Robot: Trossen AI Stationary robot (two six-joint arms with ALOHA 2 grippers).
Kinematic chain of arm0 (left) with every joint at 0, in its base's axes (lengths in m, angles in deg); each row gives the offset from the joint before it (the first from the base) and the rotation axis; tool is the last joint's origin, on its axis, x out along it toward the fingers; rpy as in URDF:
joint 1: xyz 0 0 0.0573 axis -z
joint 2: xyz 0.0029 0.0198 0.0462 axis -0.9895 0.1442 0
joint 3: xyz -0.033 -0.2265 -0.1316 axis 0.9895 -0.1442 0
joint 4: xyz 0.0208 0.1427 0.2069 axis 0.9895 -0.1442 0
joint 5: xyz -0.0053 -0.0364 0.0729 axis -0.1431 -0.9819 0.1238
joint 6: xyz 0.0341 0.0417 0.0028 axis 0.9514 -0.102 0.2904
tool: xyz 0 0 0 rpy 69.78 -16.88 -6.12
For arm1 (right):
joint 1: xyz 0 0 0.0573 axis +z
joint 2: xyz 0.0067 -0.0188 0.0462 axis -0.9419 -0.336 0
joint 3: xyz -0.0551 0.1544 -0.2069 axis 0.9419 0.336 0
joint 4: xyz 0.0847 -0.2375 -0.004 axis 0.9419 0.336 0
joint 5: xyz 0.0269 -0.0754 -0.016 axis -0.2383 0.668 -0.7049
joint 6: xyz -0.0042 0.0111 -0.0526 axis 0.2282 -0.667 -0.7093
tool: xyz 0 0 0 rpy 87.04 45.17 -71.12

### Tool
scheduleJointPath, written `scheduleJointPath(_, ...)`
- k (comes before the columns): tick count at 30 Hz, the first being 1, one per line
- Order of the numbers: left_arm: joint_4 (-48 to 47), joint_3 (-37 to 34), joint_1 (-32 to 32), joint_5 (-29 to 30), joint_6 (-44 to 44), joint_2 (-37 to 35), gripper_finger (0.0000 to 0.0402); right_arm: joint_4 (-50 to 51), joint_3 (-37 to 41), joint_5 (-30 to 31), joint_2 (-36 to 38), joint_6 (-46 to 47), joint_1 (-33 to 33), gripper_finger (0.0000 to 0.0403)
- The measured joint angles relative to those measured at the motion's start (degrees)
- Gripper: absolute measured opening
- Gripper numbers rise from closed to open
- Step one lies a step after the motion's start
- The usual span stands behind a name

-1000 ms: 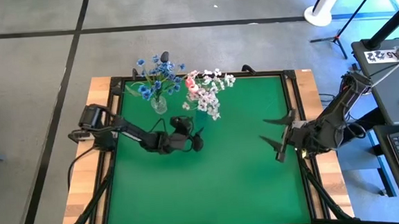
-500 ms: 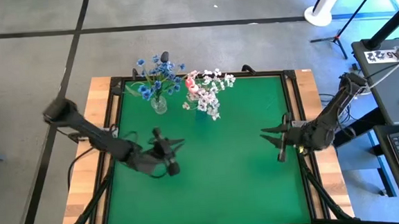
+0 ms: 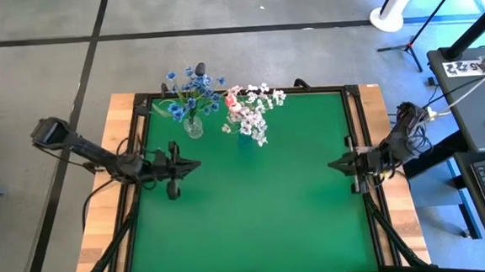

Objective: Sort flowers into vase by color
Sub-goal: Return to Home Position

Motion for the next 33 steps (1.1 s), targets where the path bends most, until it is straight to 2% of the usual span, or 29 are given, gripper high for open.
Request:
scheduleJointPath(3,5.5,-4.6,-2.4,-1.5,0.1,0.0,0.0001,-3.4,2.7,-0.8,-0.1,-5.2,0.0,0.0007)
scheduleJointPath(5,3.2,-4.4,-3.4,-1.5,0.6,-0.6,0.0000,-4.7,3.4,0.9,0.0,-8.0,0.0,0.0006)
scheduleJointPath(8,2.4,-4.5,-5.1,-1.6,3.6,-2.9,0.0000,-4.3,2.5,6.7,-0.1,-10.9,0.0,0.0003)
scheduleJointPath(10,-1.0,-4.5,-6.2,-1.1,5.2,-5.3,0.0000,-3.6,0.2,7.3,0.0,-12.3,0.0,0.0003)
scheduleJointPath(13,-6.6,-4.5,-7.2,-1.0,6.5,-11.6,0.0000,2.7,-3.4,2.4,-0.1,-12.0,0.0,0.0002)
scheduleJointPath(15,-12.8,-4.5,-8.2,-1.2,6.2,-17.0,0.0000,5.1,-5.2,-5.7,-0.1,-11.5,-0.1,0.0001)
scheduleJointPath(17,-17.5,-4.5,-9.2,-2.4,5.7,-22.6,0.0000,2.9,-5.0,-11.4,-0.1,-11.8,-1.4,0.0001)
scheduleJointPath(24,-32.3,-4.5,-12.3,-9.1,3.0,-38.8,0.0000,0.7,0.9,-9.2,0.0,-4.3,-12.8,0.0001)
scheduleJointPath(29,-38.8,-4.5,-13.5,-12.5,1.5,-44.7,0.0000,-4.9,5.3,-19.6,-0.1,0.6,-23.9,0.0000)
scheduleJointPath(33,-43.7,-4.5,-14.1,-12.7,1.5,-47.7,0.0000,-0.2,5.5,-20.9,-0.2,5.1,-32.1,0.0000)
